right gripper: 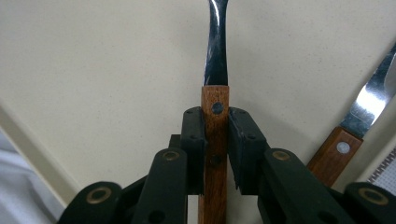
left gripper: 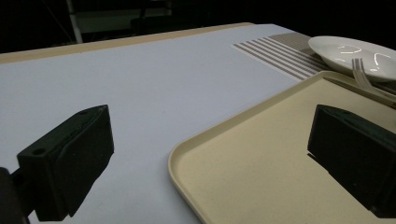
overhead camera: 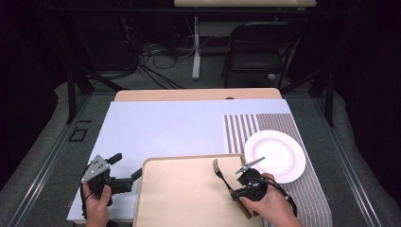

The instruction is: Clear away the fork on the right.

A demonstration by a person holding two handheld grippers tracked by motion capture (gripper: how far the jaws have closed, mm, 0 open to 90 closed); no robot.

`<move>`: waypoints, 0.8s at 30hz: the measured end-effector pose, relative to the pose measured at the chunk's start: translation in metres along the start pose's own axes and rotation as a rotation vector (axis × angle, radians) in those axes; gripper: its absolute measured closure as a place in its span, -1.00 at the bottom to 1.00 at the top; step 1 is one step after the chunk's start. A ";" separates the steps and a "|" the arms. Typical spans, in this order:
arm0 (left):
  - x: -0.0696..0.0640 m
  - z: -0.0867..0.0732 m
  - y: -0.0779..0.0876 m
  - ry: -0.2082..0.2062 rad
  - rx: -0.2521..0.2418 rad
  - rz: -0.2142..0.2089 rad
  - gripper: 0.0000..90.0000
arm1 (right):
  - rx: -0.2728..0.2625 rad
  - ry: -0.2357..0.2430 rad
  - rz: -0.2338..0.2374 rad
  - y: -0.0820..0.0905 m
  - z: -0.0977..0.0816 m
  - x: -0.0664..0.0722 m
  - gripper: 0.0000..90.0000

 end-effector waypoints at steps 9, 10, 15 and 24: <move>0.000 0.000 0.000 0.000 0.003 -0.003 -0.99 | 0.025 -0.021 -0.038 -0.012 -0.001 0.002 0.72; 0.000 0.000 0.000 -0.001 0.005 -0.004 -0.99 | 0.098 -0.004 -0.068 -0.009 -0.003 0.000 0.71; 0.000 -0.001 0.000 -0.002 0.009 -0.005 -0.99 | -0.004 0.002 -0.072 -0.018 -0.001 0.002 0.71; 0.000 0.000 0.000 -0.002 0.005 -0.004 -0.99 | -0.035 0.016 -0.073 -0.020 0.000 0.003 0.57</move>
Point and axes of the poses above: each handheld gripper's, and its own axes: y roughly backward along the jaws, z roughly out of its top, x roughly to its left, the point moved 6 cm from there along -y, roughly forward along the jaws
